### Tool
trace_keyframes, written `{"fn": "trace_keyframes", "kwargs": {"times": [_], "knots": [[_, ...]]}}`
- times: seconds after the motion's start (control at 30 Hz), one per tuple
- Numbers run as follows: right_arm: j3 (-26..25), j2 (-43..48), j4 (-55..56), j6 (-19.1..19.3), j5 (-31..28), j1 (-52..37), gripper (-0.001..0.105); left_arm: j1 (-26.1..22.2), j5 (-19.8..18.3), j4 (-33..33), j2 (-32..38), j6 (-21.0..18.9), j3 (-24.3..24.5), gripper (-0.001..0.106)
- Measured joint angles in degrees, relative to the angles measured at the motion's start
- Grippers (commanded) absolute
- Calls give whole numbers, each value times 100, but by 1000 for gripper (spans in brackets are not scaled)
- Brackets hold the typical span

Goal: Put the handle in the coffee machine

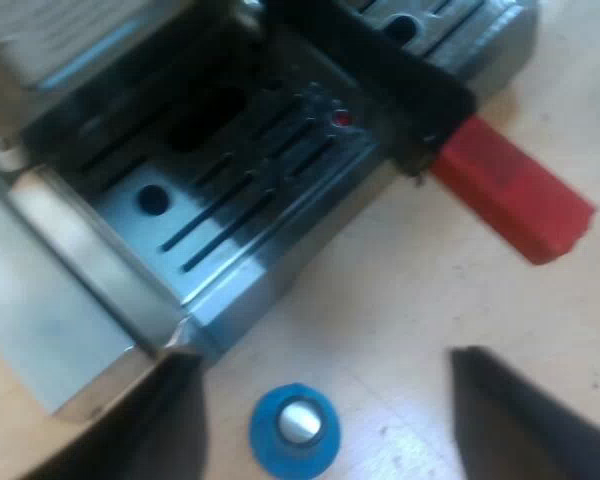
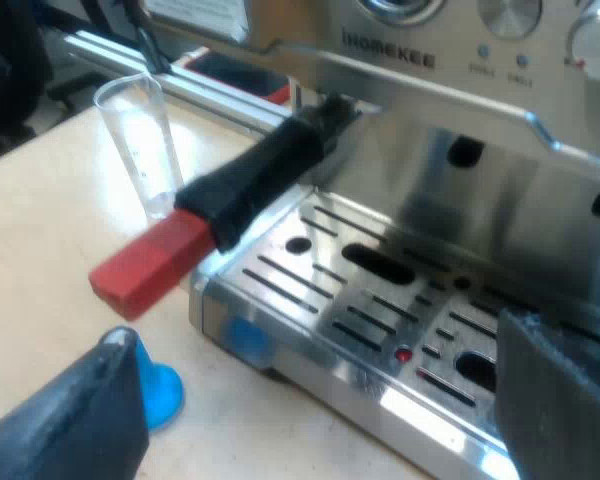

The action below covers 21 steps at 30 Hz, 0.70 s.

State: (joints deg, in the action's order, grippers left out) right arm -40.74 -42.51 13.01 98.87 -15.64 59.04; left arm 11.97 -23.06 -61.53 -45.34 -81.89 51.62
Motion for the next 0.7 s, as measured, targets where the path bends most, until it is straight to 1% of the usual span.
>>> {"fn": "trace_keyframes", "kwargs": {"times": [0.03,0.13,0.27,0.3,0.33,0.37,0.4,0.43,0.5,0.53,0.57,0.6,0.67,0.7], "knots": [[-54,0,22,1,-2,0,74,-121,57,-39,72,0,27,76],[-301,0,323,1,-2,-41,74,-389,66,-104,157,0,201,76],[-827,0,1008,1,74,-385,72,-752,81,-54,209,0,722,76],[-879,0,1116,1,95,-443,71,-779,81,-30,209,0,770,76],[-1007,0,1265,1,155,-588,70,-872,81,92,208,0,932,76],[-1100,0,1387,1,193,-730,70,-903,81,145,208,0,981,76],[-1232,0,1579,1,282,-912,68,-991,81,200,208,-121,1076,76],[-1348,0,1784,1,375,-1118,68,-1092,81,276,208,-363,1171,76],[-1611,-13,2147,1,488,-1441,69,-1259,81,461,196,-682,1351,76],[-1746,-12,2339,1,592,-1657,69,-1325,81,519,196,-775,1424,76],[-1822,-12,2449,1,655,-1802,69,-1377,81,574,196,-814,1489,76],[-1961,2,2656,1,911,-2179,69,-1450,81,562,196,-840,1595,76],[-2088,1,2898,1,1175,-2594,69,-1528,81,550,196,-860,1703,76],[-2140,1,3058,1,1424,-2950,69,-1563,81,550,211,-858,1750,76]]}}
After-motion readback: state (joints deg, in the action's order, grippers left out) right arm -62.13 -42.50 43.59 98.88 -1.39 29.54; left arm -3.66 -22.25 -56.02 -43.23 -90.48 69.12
